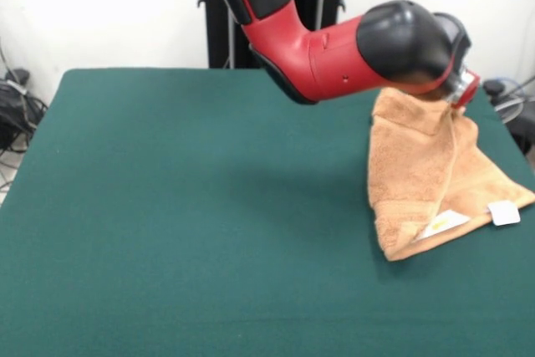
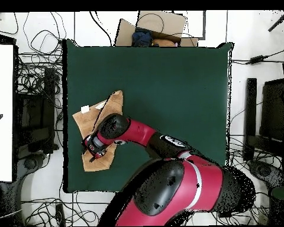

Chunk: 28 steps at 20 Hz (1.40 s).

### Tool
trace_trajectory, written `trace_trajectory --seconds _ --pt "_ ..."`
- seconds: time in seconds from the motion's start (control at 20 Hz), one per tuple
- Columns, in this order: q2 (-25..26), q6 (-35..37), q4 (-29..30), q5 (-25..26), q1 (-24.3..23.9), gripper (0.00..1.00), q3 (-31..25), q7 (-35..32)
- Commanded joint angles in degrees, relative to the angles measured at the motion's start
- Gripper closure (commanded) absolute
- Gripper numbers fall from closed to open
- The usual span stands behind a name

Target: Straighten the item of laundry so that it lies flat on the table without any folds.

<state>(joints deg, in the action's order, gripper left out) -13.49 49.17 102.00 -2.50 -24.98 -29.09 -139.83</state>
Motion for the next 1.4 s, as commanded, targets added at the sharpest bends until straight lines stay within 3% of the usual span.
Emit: trace_trajectory --seconds 0.05,0.7,1.4 --pt "-0.27 -1.95 1.16 1.88 0.66 0.00 -0.16 1.77" --pt "-1.84 -0.07 1.09 1.08 1.06 0.00 -0.54 1.02" --pt "-1.51 -8.14 2.04 3.08 1.58 0.00 0.09 0.88"
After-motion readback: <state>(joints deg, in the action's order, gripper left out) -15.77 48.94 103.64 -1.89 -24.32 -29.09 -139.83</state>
